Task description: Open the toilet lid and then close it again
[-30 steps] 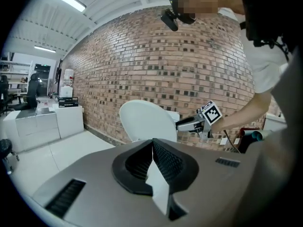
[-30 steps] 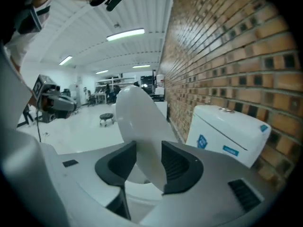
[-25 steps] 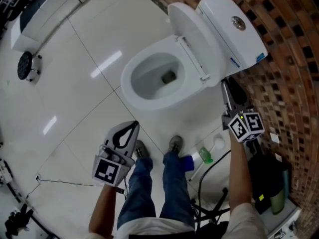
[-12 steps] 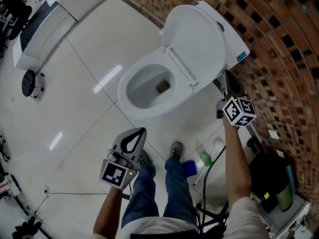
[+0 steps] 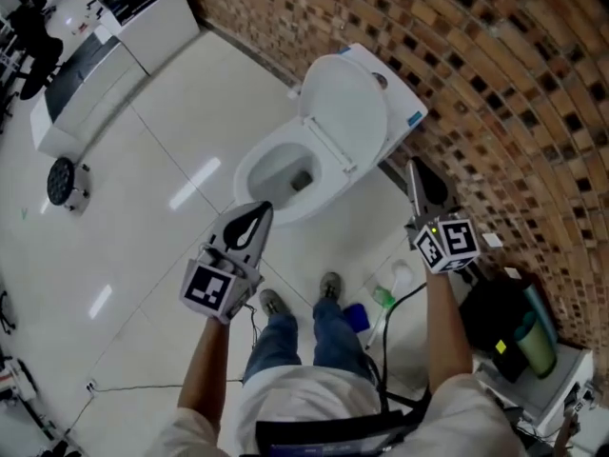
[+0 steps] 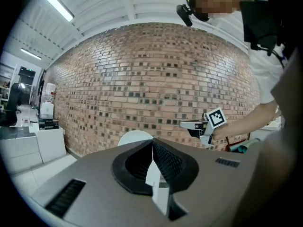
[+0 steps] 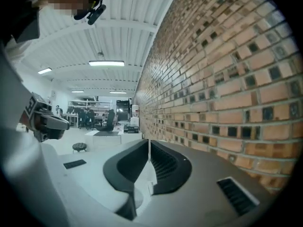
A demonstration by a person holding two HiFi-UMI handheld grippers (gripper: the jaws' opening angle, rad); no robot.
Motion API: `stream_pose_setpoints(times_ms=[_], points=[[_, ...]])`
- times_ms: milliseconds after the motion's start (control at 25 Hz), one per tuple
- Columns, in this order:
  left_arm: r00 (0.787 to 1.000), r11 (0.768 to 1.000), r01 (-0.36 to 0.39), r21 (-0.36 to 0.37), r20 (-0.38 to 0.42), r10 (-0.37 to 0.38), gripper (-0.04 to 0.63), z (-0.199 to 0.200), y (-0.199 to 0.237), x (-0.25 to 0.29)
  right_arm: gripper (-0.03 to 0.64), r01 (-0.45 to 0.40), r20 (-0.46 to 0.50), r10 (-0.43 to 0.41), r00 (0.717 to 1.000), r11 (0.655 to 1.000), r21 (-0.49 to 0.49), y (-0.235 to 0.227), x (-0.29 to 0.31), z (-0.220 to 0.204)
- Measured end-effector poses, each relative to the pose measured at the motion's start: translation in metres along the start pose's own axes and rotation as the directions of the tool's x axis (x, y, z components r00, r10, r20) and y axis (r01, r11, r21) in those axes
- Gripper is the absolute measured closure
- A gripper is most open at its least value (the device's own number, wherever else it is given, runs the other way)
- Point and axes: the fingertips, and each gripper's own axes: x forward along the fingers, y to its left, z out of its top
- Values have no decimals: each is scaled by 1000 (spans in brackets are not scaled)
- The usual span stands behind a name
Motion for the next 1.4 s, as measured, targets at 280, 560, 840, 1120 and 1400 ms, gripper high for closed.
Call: stream_pose_setpoints(times_ms=[280,560,840,1120,1400], points=[[994,994,70,87,76,-77,600,71,-22,-38,606,-49,-16,48,999,998,-29,79,-59,45],[984,982,146,123,80,-157,600,77,-46,-68,606,-151,-83,145,986,987,-63,152,-97,32],[982,978,174,117,59,-181,600,68,-55,-85,606,-196,-130,184,974,977,-88,186,-113,20],[979,978,183,100,71,-190,600,70,-54,-84,606,-188,-101,181,978,980,-71,185,-105,28],[982,981,160,113,82,-170,600,78,-51,-67,606,-205,-96,199,975,977,-61,174,-95,26]])
